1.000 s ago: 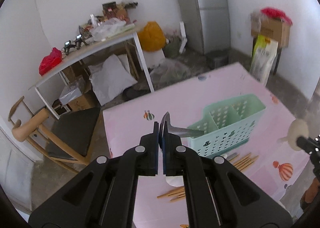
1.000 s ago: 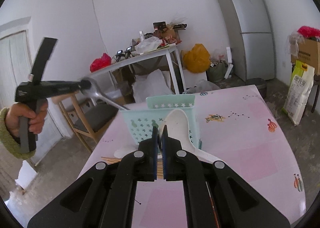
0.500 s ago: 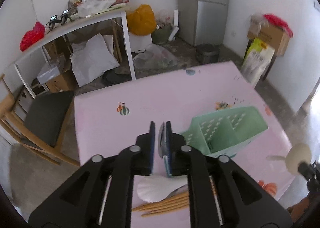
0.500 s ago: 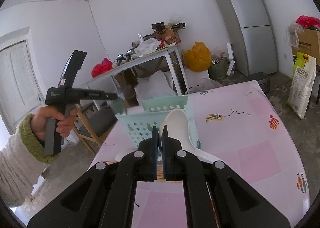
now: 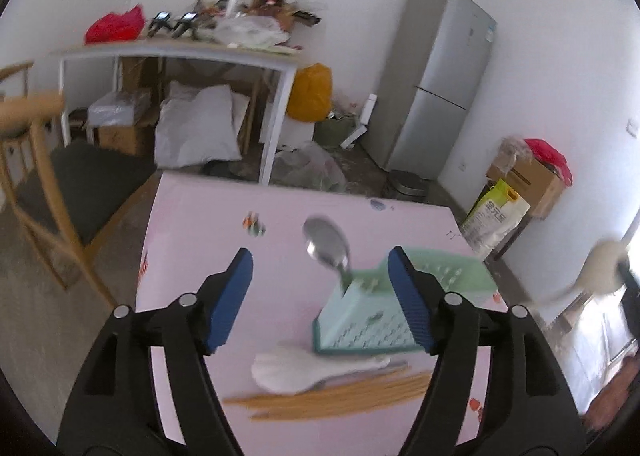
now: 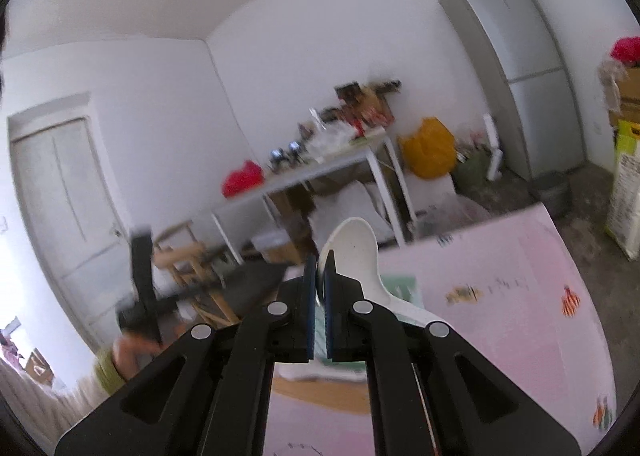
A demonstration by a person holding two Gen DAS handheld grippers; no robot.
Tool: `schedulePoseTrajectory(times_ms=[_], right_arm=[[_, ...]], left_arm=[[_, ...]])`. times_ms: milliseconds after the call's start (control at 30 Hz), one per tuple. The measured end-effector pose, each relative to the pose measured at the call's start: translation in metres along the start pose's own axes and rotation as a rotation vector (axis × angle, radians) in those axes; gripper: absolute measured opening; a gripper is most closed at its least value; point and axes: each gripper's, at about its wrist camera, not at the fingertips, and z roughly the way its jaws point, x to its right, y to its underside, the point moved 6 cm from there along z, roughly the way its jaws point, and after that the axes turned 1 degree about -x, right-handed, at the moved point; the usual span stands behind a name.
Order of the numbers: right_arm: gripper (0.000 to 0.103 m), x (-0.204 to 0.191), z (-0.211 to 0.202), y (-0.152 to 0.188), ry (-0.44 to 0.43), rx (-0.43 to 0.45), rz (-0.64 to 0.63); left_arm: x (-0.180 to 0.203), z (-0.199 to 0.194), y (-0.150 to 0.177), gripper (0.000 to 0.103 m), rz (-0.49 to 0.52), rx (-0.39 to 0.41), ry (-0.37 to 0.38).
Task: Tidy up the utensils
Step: 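Open the left tool to drop the spoon into the green holder, then lower the white ladle into the holder and open the right tool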
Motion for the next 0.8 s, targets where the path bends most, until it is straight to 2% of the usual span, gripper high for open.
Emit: schedulePoseTrajectory(times_ms=[233,367,500,667,800], right_arm=[[0.004,-0.023,0.007,-0.049,-0.161,0.057,0.006],[0.004,-0.031,0.022,-0.058,-0.191,0.074,0.012],[0.004,-0.023,0.049,-0.05,-0.229,0.018,0.068],[0.004,-0.006,0.085,-0.023,-0.182,-0.082,0.105],[0.004,0.01,0.106,-0.003,-0.141,-0.15,0.142]], left_arm=[[-0.029,-0.012,0.058,0.071,-0.098,-0.038,-0.011],[-0.047,-0.013,0.092,0.071,-0.155,-0.094,-0.029],[-0.061,-0.014,0.107,0.071,-0.193,-0.113,-0.043],[-0.074,-0.012,0.116,0.071,-0.212,-0.121,-0.068],[-0.076,-0.012,0.117,0.071,-0.189,-0.117,-0.085]])
